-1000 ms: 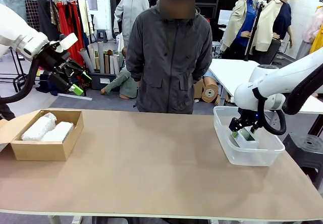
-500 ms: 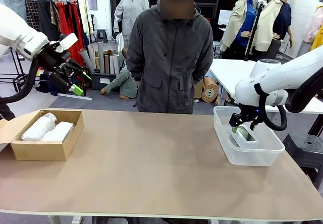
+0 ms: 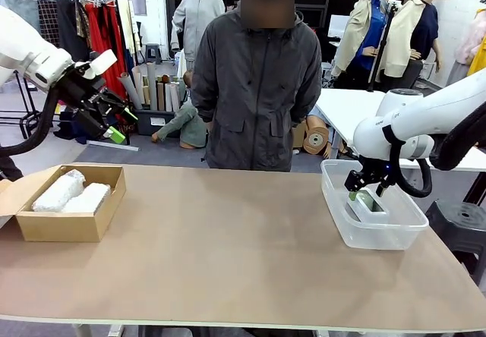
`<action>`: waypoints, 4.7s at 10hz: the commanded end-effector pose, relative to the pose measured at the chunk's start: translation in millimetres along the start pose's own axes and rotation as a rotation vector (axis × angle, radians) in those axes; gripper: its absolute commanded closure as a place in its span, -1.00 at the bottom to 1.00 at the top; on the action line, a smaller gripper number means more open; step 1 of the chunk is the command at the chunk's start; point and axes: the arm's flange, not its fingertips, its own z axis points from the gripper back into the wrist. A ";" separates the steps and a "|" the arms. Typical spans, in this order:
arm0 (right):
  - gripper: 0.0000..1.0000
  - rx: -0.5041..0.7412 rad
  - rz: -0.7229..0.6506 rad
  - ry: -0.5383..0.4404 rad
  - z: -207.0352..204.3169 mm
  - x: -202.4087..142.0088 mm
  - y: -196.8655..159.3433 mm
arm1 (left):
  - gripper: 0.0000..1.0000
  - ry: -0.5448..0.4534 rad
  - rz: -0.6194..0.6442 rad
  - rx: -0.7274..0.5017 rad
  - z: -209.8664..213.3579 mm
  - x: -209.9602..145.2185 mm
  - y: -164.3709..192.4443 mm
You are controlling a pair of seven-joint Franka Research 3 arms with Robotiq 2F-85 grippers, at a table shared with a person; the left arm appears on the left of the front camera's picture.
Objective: Separate and place wrapped and unwrapped clocks.
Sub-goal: If the picked Digital clock is wrapped, place it in the Package Box ; if not, place it in the Organizing box.
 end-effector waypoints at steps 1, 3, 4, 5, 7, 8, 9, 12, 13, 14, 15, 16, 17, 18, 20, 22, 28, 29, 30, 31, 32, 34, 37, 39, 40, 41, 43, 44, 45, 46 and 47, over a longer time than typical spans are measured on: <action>-1.00 -0.001 -0.001 -0.004 1.6 1.6 -0.6 | -1.00 0.001 -0.004 -0.002 2.3 0.6 -1.5; -1.00 -0.001 -0.001 -0.004 1.6 1.6 -0.6 | -1.00 0.001 -0.004 -0.002 2.3 0.6 -1.5; -1.00 -0.001 -0.001 -0.004 1.6 1.6 -0.6 | -1.00 0.001 -0.004 -0.002 2.3 0.6 -1.5; -1.00 -0.001 -0.001 -0.004 1.6 1.6 -0.6 | -1.00 0.001 -0.004 -0.002 2.3 0.6 -1.5; -1.00 -0.001 -0.001 -0.004 1.6 1.6 -0.6 | -1.00 0.001 -0.004 -0.002 2.3 0.6 -1.5; -1.00 0.000 0.000 0.001 -0.8 -0.1 0.0 | -1.00 0.001 -0.004 -0.002 2.3 0.6 -1.5; -1.00 -0.004 0.025 0.013 12.3 3.6 -2.3 | -1.00 0.001 -0.004 -0.002 2.3 0.6 -1.5; -1.00 -0.016 0.203 -0.011 59.0 1.0 10.3 | -1.00 0.001 -0.004 -0.002 2.3 0.6 -1.5; -1.00 0.013 0.273 -0.034 72.7 -1.3 17.3 | -1.00 0.001 -0.004 -0.002 2.3 0.6 -1.5; -1.00 0.060 0.348 -0.071 85.5 -6.6 26.1 | -1.00 0.001 -0.004 -0.002 2.3 0.6 -1.5; -1.00 0.124 0.490 -0.093 106.6 -9.2 32.4 | -1.00 0.001 -0.004 -0.002 2.3 0.6 -1.5; -1.00 0.201 0.597 -0.108 118.9 -15.0 42.8 | -1.00 0.001 -0.004 -0.002 2.3 0.6 -1.5; -1.00 0.278 0.728 -0.117 133.0 -16.6 51.9 | -1.00 0.001 -0.004 -0.002 2.3 0.6 -1.5; -1.00 0.324 0.841 -0.129 144.0 -16.2 60.7 | -1.00 0.001 -0.004 -0.002 2.3 0.6 -1.5; -1.00 0.430 1.051 -0.189 165.0 -15.6 77.9 | -1.00 0.001 -0.004 -0.002 2.3 0.6 -1.5; -1.00 0.474 1.233 -0.264 184.6 -20.0 84.4 | -1.00 0.001 -0.004 -0.002 2.3 0.6 -1.5; -1.00 0.603 1.328 -0.391 215.0 -24.8 67.3 | -1.00 0.001 -0.004 -0.002 2.3 0.6 -1.5; -1.00 0.603 1.328 -0.391 215.0 -24.8 67.3 | -1.00 0.001 -0.004 -0.002 2.3 0.6 -1.5; -1.00 0.603 1.328 -0.391 215.0 -24.8 67.3 | -1.00 0.001 -0.004 -0.002 2.3 0.6 -1.5; -1.00 0.603 1.328 -0.391 215.0 -24.8 67.3 | -1.00 0.001 -0.004 -0.002 2.3 0.6 -1.5; -1.00 0.603 1.328 -0.391 215.0 -24.8 67.3 | -1.00 0.001 -0.004 -0.002 2.3 0.6 -1.5; -1.00 0.670 1.319 -0.452 194.3 -21.9 59.6 | -1.00 0.001 -0.004 -0.002 2.3 0.6 -1.5; -1.00 0.602 1.295 -0.600 170.5 -13.9 55.1 | -1.00 0.001 -0.004 -0.002 2.3 0.6 -1.5; -1.00 0.634 1.260 -0.674 168.7 -11.6 50.9 | -1.00 0.001 -0.004 -0.002 2.3 0.6 -1.5; -1.00 0.668 1.234 -0.674 167.6 -12.5 51.0 | -1.00 0.001 -0.004 -0.002 2.3 0.6 -1.5; -1.00 0.686 1.207 -0.672 169.0 -12.1 49.6 | -1.00 0.001 -0.004 -0.002 2.3 0.6 -1.5; -1.00 0.689 1.172 -0.708 174.4 -14.0 51.0 | -1.00 0.001 -0.004 -0.002 2.3 0.6 -1.5; -1.00 0.690 1.175 -0.720 177.4 -15.2 52.9 | -1.00 0.001 -0.004 -0.002 2.3 0.6 -1.5; -1.00 0.697 1.179 -0.730 178.5 -17.3 55.8 | -1.00 0.001 -0.004 -0.002 2.3 0.6 -1.5; -1.00 0.697 1.175 -0.742 179.8 -18.1 57.8 | -1.00 0.001 -0.004 -0.002 2.3 0.6 -1.5; -1.00 0.709 1.169 -0.750 181.0 -18.9 60.1 | -1.00 0.001 -0.004 -0.002 2.3 0.6 -1.5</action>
